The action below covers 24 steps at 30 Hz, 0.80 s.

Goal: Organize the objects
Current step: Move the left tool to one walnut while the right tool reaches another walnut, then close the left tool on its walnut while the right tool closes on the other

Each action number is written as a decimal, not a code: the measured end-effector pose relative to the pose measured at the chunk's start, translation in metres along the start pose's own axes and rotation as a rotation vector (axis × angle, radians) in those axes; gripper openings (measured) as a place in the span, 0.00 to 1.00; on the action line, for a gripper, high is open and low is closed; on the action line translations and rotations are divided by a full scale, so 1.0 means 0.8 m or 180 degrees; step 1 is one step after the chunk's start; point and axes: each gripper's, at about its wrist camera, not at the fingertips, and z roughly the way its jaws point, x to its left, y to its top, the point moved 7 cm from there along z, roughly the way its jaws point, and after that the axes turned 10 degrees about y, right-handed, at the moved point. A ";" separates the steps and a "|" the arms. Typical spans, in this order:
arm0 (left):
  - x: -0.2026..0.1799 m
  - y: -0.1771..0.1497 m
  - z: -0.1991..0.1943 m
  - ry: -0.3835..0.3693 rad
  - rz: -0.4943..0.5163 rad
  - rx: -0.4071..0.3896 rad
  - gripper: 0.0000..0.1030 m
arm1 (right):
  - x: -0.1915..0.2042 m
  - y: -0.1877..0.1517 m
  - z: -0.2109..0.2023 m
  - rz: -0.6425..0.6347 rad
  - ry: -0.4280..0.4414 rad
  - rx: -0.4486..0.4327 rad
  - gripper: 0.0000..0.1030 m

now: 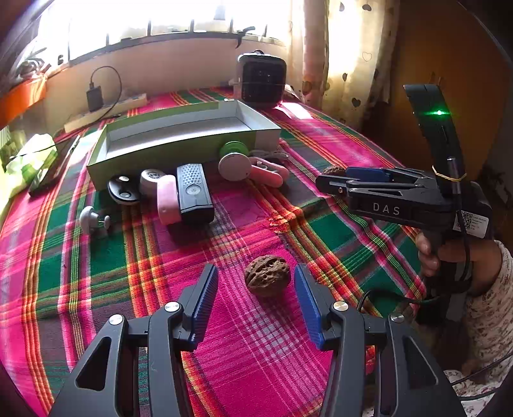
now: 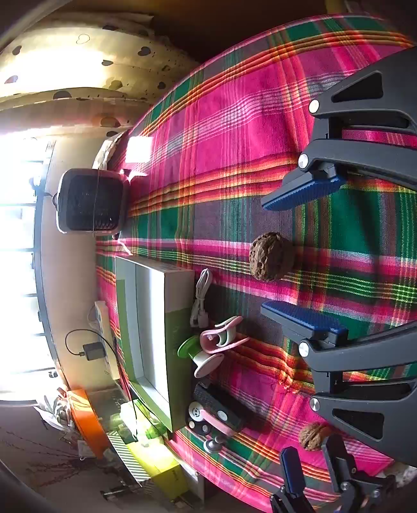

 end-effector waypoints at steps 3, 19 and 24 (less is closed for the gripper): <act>-0.001 0.002 0.004 -0.0008 0.0002 0.0013 0.46 | -0.005 -0.001 0.003 0.0052 -0.0008 0.0024 0.51; -0.001 0.006 0.014 -0.0045 0.0020 0.0064 0.28 | -0.007 0.002 0.006 0.0092 0.0000 0.0035 0.32; 0.006 0.010 0.015 -0.0011 -0.0010 0.0046 0.28 | 0.000 0.003 0.006 0.0079 0.0037 0.0037 0.32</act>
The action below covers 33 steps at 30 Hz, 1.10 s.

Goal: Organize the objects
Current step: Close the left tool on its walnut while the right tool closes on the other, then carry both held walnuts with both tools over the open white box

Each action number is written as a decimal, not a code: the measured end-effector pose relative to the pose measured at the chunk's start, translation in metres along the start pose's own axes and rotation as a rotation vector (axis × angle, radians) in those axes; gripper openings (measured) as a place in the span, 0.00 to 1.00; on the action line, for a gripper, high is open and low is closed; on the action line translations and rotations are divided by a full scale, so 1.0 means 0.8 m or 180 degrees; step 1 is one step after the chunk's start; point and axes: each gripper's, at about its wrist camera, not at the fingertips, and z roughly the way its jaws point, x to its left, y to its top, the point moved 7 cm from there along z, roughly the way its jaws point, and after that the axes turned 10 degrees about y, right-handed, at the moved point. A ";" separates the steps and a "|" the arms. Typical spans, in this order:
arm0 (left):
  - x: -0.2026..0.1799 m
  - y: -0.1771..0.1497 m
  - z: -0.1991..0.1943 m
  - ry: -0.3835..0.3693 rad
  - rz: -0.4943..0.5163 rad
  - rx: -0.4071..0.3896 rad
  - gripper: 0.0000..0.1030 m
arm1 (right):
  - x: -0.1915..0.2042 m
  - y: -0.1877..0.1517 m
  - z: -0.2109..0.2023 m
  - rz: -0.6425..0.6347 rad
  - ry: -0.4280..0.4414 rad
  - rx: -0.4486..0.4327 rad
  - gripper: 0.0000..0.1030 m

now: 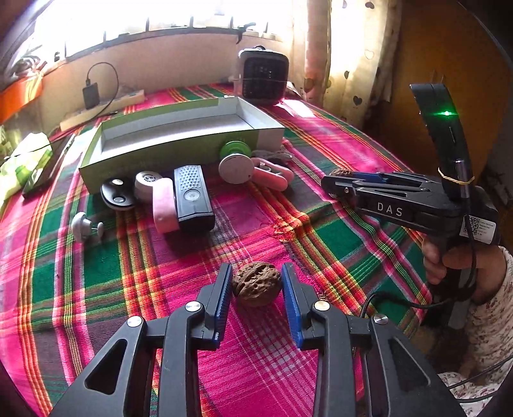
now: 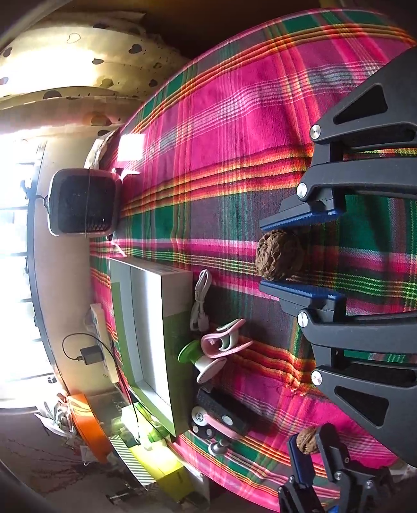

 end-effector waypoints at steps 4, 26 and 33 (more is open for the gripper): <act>0.004 0.006 -0.003 0.0030 -0.0013 -0.0045 0.28 | 0.006 0.003 0.000 -0.0017 0.0026 -0.0011 0.32; 0.059 0.083 0.000 0.0346 -0.0207 -0.0292 0.28 | 0.059 0.066 0.002 -0.0234 0.0279 -0.0197 0.32; 0.085 0.113 0.013 0.0458 -0.0274 -0.0326 0.28 | 0.075 0.095 0.015 -0.0310 0.0366 -0.0214 0.32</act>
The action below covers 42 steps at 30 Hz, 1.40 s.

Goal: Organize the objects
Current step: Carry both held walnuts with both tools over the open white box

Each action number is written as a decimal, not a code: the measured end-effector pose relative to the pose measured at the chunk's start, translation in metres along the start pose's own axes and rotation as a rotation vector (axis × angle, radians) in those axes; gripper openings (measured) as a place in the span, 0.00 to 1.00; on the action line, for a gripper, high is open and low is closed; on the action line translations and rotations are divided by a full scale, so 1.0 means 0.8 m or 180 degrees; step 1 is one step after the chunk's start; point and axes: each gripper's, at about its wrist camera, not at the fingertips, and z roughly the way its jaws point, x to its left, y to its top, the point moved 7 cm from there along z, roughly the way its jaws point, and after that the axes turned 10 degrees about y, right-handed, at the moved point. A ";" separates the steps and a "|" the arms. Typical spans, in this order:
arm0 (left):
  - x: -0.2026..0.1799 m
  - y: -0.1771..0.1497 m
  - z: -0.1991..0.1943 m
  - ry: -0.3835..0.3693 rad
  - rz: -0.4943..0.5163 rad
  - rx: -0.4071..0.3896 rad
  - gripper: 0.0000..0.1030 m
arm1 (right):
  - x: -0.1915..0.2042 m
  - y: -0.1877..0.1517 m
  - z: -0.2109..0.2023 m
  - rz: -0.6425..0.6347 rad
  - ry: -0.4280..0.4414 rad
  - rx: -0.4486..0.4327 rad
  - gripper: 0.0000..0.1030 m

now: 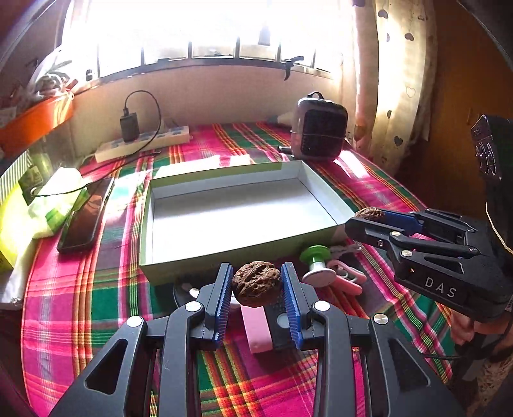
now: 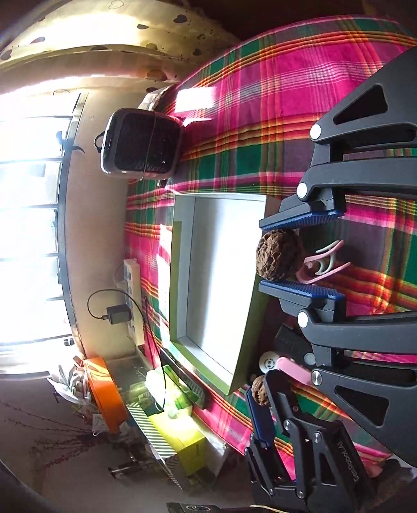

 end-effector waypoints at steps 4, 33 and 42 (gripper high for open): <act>0.010 0.017 0.013 0.0054 -0.0006 -0.0010 0.28 | 0.003 0.019 0.011 -0.0013 0.0036 -0.0015 0.32; 0.058 0.093 0.148 0.0325 -0.0059 0.0271 0.28 | -0.026 0.089 0.151 -0.0005 -0.0040 0.0459 0.32; 0.058 0.095 0.172 0.0362 0.0006 0.0380 0.28 | -0.030 0.092 0.174 0.0010 -0.0042 0.0565 0.32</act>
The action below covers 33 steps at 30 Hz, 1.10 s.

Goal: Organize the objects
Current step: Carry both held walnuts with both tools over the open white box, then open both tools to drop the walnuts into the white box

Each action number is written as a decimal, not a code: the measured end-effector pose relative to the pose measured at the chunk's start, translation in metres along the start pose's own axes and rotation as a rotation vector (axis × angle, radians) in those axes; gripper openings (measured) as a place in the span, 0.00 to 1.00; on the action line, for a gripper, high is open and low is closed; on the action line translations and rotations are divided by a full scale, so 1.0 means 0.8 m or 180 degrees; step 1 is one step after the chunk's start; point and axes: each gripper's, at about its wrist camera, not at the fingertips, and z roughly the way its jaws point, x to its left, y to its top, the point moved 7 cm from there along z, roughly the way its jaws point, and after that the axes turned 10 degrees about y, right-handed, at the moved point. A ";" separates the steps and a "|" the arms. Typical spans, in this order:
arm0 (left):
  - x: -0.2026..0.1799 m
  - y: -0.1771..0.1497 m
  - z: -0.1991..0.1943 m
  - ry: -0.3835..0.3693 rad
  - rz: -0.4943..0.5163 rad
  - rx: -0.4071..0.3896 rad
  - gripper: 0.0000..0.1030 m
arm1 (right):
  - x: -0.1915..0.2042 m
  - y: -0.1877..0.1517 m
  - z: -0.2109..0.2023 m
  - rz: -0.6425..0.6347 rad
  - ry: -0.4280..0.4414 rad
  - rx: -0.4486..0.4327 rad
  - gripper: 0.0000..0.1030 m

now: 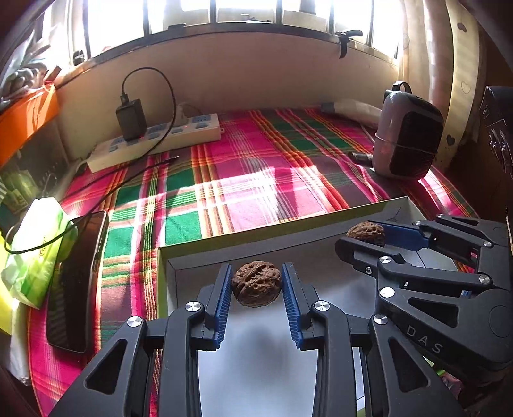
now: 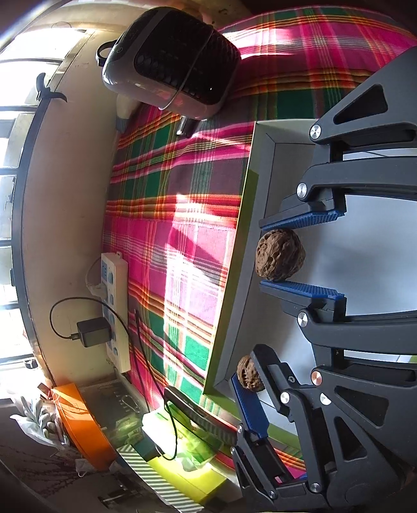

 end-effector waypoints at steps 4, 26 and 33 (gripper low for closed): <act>0.000 0.000 0.007 0.0003 -0.0004 0.0034 0.28 | -0.001 0.001 0.003 -0.0008 -0.0009 0.0006 0.32; 0.001 -0.004 0.026 0.0094 0.0016 0.0185 0.28 | -0.007 0.000 0.013 0.0105 -0.0053 0.0086 0.32; 0.007 -0.007 0.028 0.0126 -0.0029 0.0235 0.29 | -0.008 -0.002 0.012 0.0164 -0.0048 0.0083 0.32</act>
